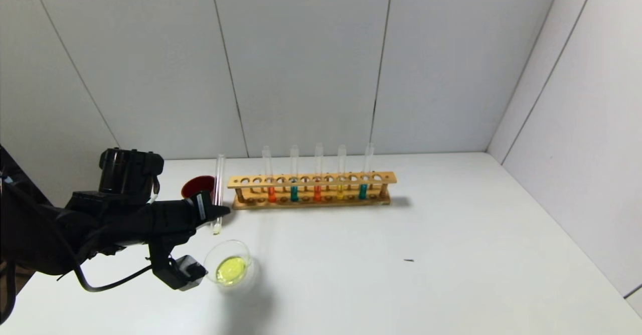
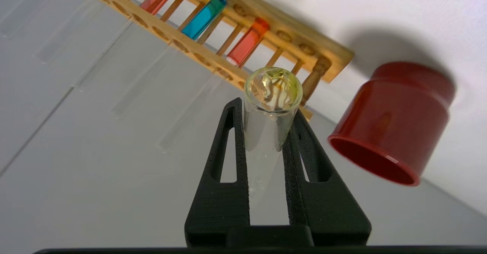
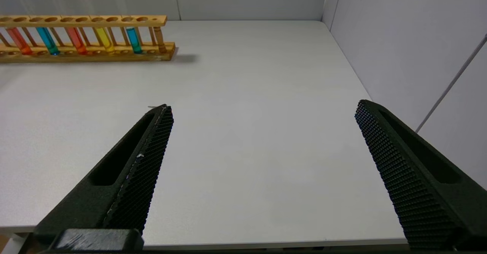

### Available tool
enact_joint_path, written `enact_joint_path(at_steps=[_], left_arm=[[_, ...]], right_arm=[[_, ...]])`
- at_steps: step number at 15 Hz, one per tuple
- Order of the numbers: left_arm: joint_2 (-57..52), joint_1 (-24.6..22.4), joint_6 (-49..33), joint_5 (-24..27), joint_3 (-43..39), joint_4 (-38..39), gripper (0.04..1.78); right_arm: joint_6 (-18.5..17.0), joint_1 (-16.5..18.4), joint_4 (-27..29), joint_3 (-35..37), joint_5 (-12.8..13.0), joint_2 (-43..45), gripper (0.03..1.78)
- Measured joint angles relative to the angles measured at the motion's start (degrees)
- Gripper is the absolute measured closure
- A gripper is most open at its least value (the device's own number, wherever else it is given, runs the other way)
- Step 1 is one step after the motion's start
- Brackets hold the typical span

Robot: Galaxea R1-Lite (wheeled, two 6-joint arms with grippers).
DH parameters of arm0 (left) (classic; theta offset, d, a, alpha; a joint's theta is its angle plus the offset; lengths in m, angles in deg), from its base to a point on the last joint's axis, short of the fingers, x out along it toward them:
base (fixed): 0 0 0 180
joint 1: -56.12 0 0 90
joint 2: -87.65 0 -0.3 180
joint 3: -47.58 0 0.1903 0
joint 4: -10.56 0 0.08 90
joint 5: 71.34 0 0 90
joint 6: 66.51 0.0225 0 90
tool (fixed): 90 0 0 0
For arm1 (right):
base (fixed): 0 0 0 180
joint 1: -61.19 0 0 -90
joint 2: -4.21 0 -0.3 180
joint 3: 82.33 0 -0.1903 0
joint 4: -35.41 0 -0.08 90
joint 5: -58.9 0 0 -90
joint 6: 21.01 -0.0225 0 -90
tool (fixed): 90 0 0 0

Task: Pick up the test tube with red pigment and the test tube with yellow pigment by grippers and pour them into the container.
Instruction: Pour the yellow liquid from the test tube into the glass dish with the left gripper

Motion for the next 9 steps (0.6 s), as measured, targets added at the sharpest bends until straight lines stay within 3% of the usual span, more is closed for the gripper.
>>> enact_joint_path(at_steps=[9], left_arm=[[-0.8,0.3,1.7,0.0,-1.0,0.5,1.51]], right_arm=[[0.0,0.0,0.0,0.0,0.0,0.0,0.06]])
